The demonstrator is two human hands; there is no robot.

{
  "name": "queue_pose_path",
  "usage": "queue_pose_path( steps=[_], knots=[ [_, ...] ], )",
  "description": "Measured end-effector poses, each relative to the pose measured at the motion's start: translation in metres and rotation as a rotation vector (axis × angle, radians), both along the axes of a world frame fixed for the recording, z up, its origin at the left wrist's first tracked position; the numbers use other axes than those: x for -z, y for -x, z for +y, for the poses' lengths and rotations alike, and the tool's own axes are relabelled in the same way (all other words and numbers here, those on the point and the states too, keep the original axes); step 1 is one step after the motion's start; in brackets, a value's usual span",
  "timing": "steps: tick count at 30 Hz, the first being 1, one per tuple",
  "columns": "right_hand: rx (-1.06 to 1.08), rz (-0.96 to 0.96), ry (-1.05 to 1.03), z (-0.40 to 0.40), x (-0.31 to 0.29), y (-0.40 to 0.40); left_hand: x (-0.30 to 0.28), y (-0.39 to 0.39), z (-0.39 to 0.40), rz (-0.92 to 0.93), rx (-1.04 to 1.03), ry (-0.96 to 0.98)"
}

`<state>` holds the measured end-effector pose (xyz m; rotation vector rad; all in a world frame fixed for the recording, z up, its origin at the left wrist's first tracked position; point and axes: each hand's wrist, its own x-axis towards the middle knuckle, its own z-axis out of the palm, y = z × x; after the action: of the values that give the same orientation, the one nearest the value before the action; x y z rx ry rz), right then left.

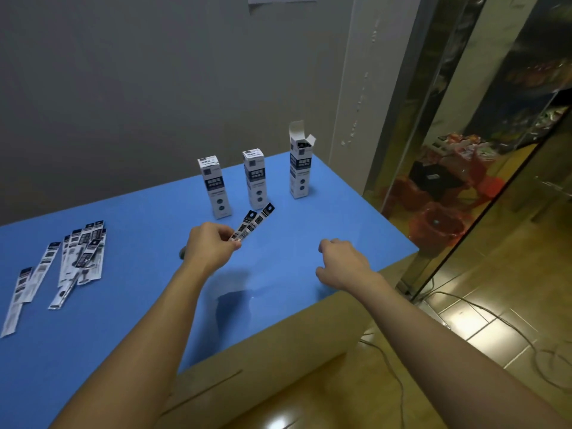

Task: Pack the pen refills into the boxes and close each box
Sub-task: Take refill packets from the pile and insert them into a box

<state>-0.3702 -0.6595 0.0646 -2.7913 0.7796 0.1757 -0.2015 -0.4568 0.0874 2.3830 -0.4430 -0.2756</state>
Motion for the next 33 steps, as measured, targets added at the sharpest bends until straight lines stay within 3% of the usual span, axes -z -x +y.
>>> queue_pose_path(
  steps=[8,20,33],
  knots=[
    [-0.014,-0.008,-0.028,-0.063,0.000,-0.008,0.005,0.006,-0.055,0.035,0.048,-0.020],
    [-0.072,0.025,-0.008,-0.161,0.003,-0.079,0.026,-0.048,-0.141,0.118,0.019,0.137],
    [-0.094,-0.114,-0.241,-0.217,0.010,-0.189,0.024,-0.066,-0.165,0.088,-0.037,-0.014]
  ],
)
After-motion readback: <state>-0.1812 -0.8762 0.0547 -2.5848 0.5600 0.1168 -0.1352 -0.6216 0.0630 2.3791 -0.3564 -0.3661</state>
